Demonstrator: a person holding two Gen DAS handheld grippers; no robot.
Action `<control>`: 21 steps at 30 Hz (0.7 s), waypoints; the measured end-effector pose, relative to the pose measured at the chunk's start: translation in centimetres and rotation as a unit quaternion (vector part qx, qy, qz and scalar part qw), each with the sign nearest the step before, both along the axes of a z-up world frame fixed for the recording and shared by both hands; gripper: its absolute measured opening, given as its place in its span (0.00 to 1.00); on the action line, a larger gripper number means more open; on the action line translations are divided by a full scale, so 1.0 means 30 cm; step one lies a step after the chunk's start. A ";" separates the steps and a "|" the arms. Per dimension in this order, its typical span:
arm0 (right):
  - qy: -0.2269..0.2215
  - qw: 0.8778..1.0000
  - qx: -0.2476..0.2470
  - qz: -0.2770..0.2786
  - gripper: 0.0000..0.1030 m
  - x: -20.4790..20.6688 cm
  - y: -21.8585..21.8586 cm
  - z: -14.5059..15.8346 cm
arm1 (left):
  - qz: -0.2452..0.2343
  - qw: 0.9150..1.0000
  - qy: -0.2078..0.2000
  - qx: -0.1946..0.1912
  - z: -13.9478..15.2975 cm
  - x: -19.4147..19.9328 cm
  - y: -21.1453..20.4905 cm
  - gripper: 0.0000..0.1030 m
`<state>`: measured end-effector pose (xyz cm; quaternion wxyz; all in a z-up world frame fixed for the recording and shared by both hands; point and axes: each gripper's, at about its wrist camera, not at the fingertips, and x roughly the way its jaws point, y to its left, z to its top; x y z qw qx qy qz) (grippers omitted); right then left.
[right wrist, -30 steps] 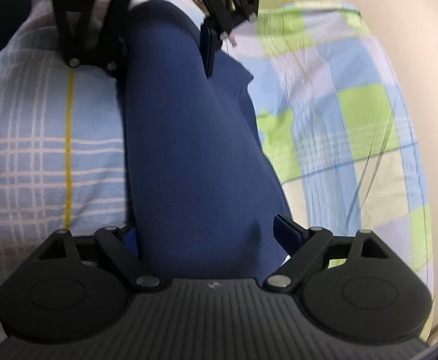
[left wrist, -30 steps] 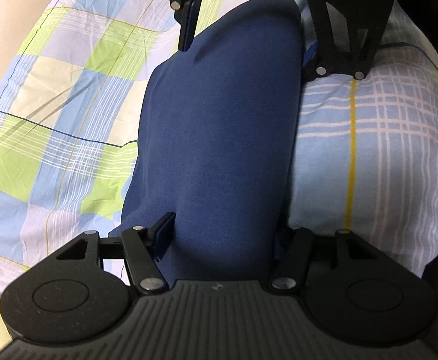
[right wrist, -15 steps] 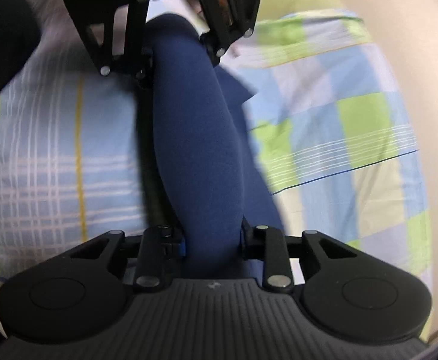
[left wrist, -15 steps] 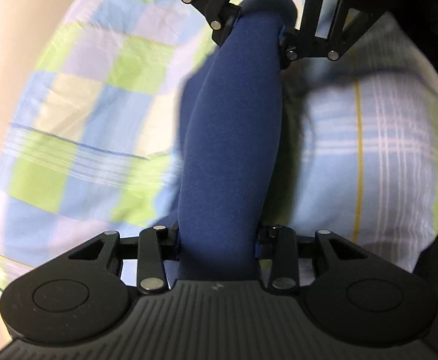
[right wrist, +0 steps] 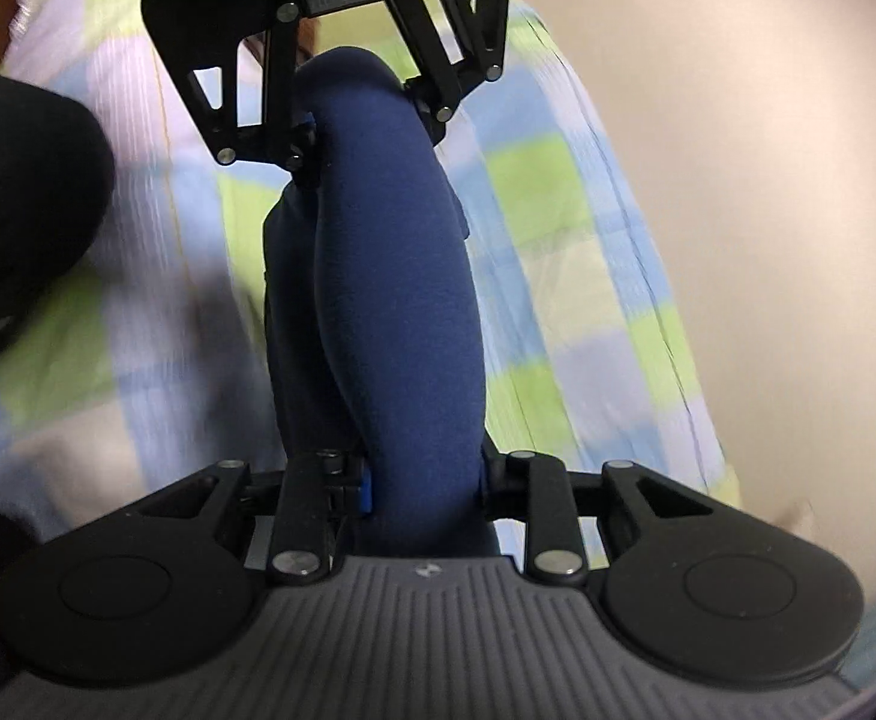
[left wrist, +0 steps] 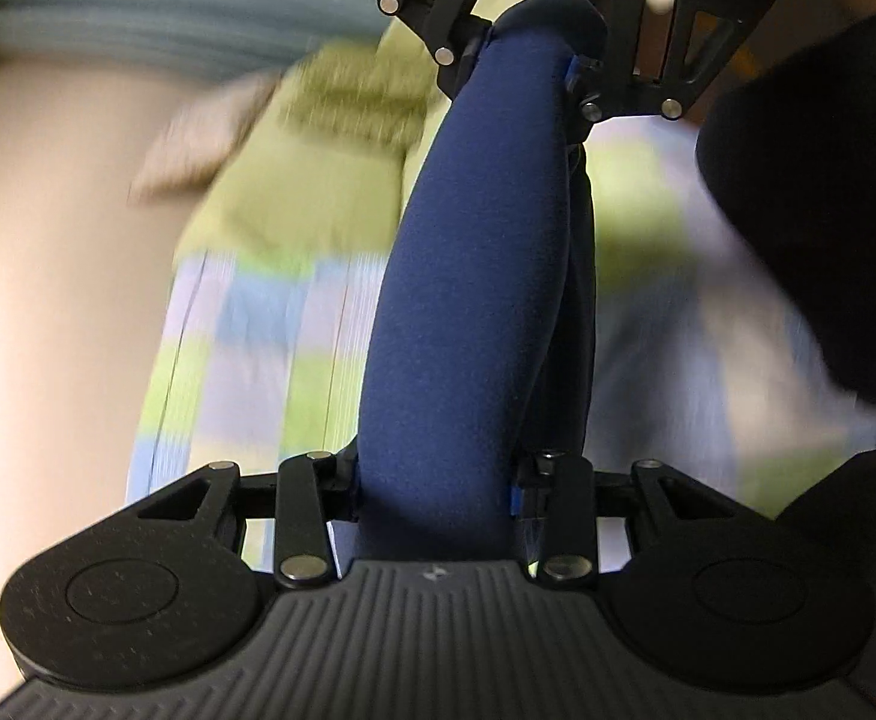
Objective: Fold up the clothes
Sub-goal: 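Carry the navy bundle with both grippers over to the white chair seat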
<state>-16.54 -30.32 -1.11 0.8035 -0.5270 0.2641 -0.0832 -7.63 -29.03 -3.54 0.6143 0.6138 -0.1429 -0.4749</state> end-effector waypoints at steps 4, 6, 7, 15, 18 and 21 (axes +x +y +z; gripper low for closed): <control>-0.007 0.992 -0.015 -0.129 0.23 -0.261 -0.085 0.030 | -0.113 0.994 0.006 -0.010 0.011 -0.173 -0.170 0.44; -0.014 0.983 -0.016 -0.185 0.24 -0.374 -0.130 0.051 | -0.189 0.982 0.006 -0.013 0.035 -0.308 -0.306 0.44; -0.017 0.979 -0.015 -0.204 0.24 -0.416 -0.148 0.060 | -0.220 0.975 0.005 -0.014 0.046 -0.366 -0.367 0.44; -0.038 0.908 -0.029 -0.417 0.24 -0.882 -0.428 0.133 | -0.393 0.919 0.010 -0.020 0.085 -0.761 -0.850 0.44; -0.035 0.878 -0.037 -0.476 0.24 -1.015 -0.557 0.143 | -0.444 0.895 0.017 -0.032 0.078 -0.911 -1.056 0.44; -0.039 0.853 -0.051 -0.518 0.25 -1.102 -0.652 0.150 | -0.478 0.877 0.028 -0.046 0.039 -0.992 -1.192 0.44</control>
